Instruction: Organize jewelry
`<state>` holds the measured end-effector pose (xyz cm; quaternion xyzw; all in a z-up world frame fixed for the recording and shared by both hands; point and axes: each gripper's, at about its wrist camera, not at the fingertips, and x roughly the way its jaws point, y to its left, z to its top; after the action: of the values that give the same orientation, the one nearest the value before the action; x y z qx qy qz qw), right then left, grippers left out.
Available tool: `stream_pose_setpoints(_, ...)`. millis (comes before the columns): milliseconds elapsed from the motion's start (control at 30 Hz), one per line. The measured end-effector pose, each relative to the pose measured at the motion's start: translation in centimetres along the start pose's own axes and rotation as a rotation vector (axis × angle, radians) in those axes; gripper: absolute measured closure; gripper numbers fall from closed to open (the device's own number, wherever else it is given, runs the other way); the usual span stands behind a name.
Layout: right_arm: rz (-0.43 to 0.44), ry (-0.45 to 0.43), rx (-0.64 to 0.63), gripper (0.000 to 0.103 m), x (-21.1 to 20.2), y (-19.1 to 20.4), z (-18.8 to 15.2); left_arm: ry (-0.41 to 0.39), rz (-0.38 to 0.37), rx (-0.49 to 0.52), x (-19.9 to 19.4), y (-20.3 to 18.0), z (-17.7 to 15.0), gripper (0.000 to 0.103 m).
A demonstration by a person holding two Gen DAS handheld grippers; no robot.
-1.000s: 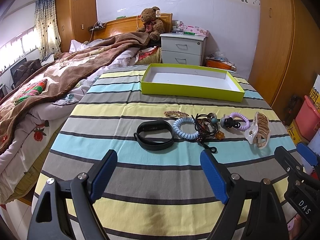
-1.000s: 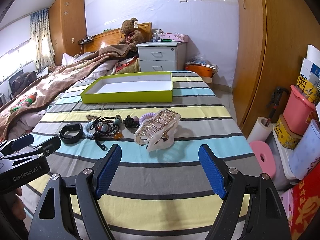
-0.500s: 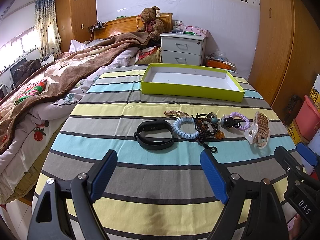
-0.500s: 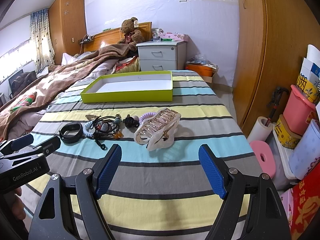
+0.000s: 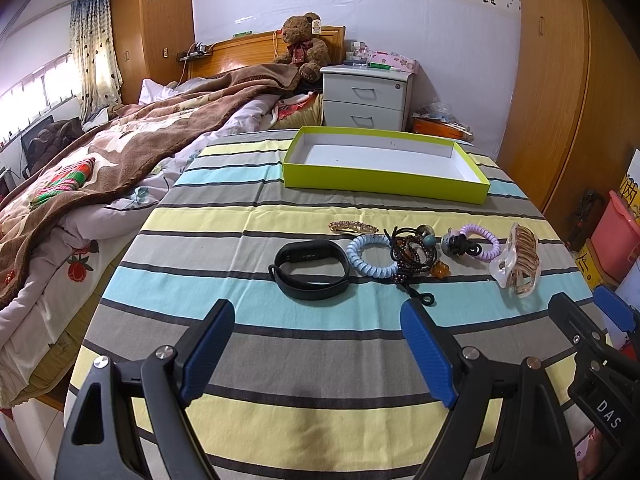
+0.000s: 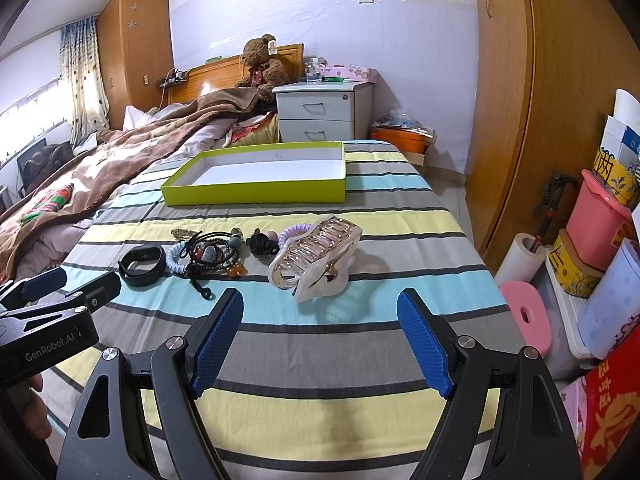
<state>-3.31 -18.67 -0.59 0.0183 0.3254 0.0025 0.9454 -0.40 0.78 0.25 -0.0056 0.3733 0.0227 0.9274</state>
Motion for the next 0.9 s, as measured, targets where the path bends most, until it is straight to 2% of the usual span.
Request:
stream_pose_setpoints(533, 0.013, 0.012, 0.011, 0.024, 0.8, -0.5, 0.1, 0.007, -0.002, -0.002, 0.2, 0.0, 0.1, 0.017)
stream_pose_setpoints(667, 0.05, 0.014, 0.041, 0.024, 1.5, -1.4, 0.3, 0.022, -0.01, -0.001, 0.7, 0.2, 0.3, 0.017)
stream_pose_setpoints(800, 0.085, 0.014, 0.054, 0.024, 2.2, -1.9, 0.6, 0.063, -0.083, -0.015, 1.9, 1.0, 0.5, 0.017)
stream_pose_setpoints(900, 0.068, 0.032, 0.059, 0.024, 3.2, -2.0, 1.0, 0.086, -0.118, -0.034, 2.8, 1.4, 0.7, 0.017)
